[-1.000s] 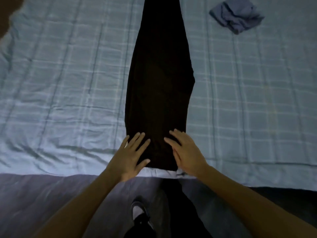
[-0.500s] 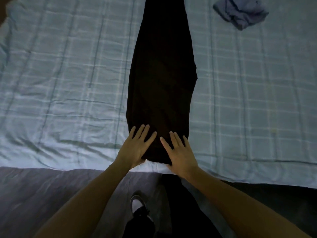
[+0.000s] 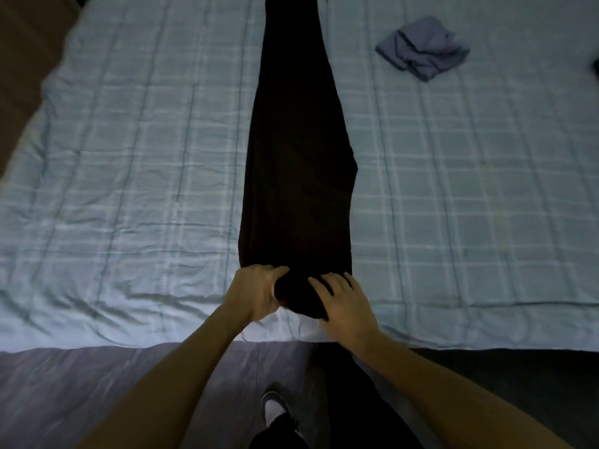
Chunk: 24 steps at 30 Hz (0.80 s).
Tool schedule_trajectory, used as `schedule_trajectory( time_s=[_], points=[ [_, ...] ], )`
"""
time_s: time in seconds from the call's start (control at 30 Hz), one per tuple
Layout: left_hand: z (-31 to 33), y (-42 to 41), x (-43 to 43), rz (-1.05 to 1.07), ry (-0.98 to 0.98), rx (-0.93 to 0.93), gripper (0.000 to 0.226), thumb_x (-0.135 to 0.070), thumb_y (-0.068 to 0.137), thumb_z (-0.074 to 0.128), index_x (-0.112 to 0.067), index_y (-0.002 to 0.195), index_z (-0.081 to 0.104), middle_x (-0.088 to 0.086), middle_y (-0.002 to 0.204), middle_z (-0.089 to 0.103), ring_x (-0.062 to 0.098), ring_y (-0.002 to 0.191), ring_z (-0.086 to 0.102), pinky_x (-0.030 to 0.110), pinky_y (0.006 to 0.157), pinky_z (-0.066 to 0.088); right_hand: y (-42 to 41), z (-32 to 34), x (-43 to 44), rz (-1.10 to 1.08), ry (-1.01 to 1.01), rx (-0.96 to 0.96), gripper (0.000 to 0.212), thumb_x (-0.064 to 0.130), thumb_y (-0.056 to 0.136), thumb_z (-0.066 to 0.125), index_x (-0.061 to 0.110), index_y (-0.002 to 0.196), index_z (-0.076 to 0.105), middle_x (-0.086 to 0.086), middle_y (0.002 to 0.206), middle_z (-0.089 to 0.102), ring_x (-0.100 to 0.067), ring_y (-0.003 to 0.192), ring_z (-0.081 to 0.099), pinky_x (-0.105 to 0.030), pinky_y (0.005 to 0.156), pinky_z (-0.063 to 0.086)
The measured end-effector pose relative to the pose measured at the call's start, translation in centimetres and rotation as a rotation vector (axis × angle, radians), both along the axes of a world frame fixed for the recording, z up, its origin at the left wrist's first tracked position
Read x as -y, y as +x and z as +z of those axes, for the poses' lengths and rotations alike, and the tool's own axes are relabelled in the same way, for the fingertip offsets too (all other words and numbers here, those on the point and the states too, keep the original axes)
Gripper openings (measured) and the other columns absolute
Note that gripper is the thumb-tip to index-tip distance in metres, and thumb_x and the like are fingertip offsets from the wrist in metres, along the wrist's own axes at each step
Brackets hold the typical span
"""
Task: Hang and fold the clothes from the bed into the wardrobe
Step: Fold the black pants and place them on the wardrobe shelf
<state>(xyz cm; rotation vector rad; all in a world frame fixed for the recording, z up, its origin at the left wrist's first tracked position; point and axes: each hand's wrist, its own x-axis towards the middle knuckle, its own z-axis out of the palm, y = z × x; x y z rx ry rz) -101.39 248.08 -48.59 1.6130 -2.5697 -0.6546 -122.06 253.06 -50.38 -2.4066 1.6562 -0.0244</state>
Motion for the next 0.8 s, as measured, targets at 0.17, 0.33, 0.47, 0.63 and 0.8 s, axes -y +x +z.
schedule_trajectory(
  time_s=[0.17,0.33,0.47,0.63,0.8],
  points=[
    [5.6,-0.4,1.7,-0.029,0.169,0.071,0.047,-0.047,0.070,0.071,-0.031,0.114,0.065,-0.005,0.102,0.070,0.019,0.094,0.065,0.028,0.076,0.046,-0.7,5.8,2.3,0.044,0.237,0.087,0.055,0.034,0.065,0.067,0.022,0.119,0.060,-0.003,0.102,0.066,-0.025,0.086,0.065,-0.034,0.077,0.053],
    [11.9,-1.1,8.7,0.092,0.341,0.073,0.040,-0.048,0.062,0.073,-0.029,0.096,0.065,-0.002,0.094,0.069,0.018,0.087,0.064,0.026,0.064,0.045,-2.6,13.3,10.6,-0.068,0.444,0.265,0.020,0.035,0.067,0.069,0.028,0.081,0.056,0.002,0.084,0.064,-0.022,0.082,0.063,-0.027,0.065,0.045],
    [14.6,-2.7,15.1,0.558,-0.163,-0.391,0.053,-0.041,0.084,0.062,-0.018,0.130,0.050,0.003,0.126,0.055,0.018,0.115,0.053,0.027,0.092,0.041,-3.8,15.0,18.3,-0.364,-0.110,0.460,0.056,0.026,0.083,0.063,0.020,0.136,0.044,-0.005,0.130,0.052,-0.020,0.112,0.054,-0.031,0.087,0.045],
    [10.1,-4.2,15.7,0.463,-0.365,-0.389,0.042,-0.029,0.098,0.044,-0.009,0.135,0.044,0.012,0.131,0.052,0.024,0.117,0.050,0.034,0.099,0.038,-3.0,9.5,19.3,-0.170,-0.266,0.347,0.057,0.016,0.081,0.066,0.006,0.135,0.048,-0.022,0.134,0.049,-0.037,0.121,0.049,-0.048,0.100,0.043],
    [0.7,-2.4,12.1,0.150,-0.152,-0.007,0.062,-0.038,0.090,0.039,-0.008,0.144,0.030,0.019,0.144,0.041,0.033,0.133,0.037,0.053,0.105,0.037,-1.6,1.3,17.2,0.112,0.026,0.045,0.070,0.034,0.089,0.056,0.016,0.149,0.025,-0.017,0.157,0.016,-0.032,0.145,0.012,-0.046,0.116,0.003]
  ],
)
